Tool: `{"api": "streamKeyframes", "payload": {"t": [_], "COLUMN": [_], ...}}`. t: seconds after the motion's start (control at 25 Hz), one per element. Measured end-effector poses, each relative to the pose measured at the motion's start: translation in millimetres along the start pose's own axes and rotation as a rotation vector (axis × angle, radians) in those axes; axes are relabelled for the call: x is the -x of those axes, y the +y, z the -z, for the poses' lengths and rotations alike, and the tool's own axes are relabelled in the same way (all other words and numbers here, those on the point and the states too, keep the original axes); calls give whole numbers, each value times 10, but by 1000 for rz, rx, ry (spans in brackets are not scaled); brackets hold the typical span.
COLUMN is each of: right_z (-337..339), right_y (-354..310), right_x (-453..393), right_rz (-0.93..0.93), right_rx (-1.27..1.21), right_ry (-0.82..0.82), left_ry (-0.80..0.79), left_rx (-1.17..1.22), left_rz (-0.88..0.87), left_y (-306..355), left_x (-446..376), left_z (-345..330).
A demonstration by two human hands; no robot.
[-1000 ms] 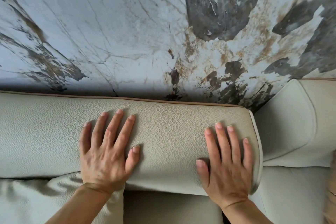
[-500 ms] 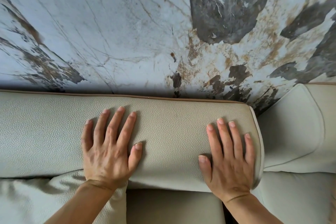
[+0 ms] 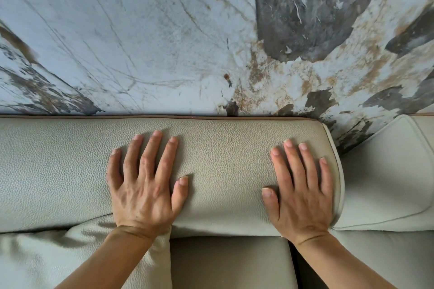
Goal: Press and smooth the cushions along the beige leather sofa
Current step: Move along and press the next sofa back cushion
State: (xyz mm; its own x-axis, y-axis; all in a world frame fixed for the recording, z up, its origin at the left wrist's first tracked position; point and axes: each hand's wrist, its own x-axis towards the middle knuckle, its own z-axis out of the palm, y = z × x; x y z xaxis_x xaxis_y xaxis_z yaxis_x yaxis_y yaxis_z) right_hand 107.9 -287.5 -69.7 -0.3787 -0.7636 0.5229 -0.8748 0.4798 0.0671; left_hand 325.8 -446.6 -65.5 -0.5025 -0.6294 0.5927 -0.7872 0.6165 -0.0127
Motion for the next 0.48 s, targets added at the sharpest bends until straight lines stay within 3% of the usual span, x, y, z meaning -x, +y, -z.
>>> {"api": "streamKeyframes", "payload": {"t": [0.48], "right_z": [-51], "right_y": [17], "right_x": [-56], "right_rz": [31], "right_rx": [5], "right_ry": [-3], "left_ry": [-6], "left_rx": [0], "left_rz": [-20], "left_y": [11], "left_x": [-36], "left_z": [-42]}}
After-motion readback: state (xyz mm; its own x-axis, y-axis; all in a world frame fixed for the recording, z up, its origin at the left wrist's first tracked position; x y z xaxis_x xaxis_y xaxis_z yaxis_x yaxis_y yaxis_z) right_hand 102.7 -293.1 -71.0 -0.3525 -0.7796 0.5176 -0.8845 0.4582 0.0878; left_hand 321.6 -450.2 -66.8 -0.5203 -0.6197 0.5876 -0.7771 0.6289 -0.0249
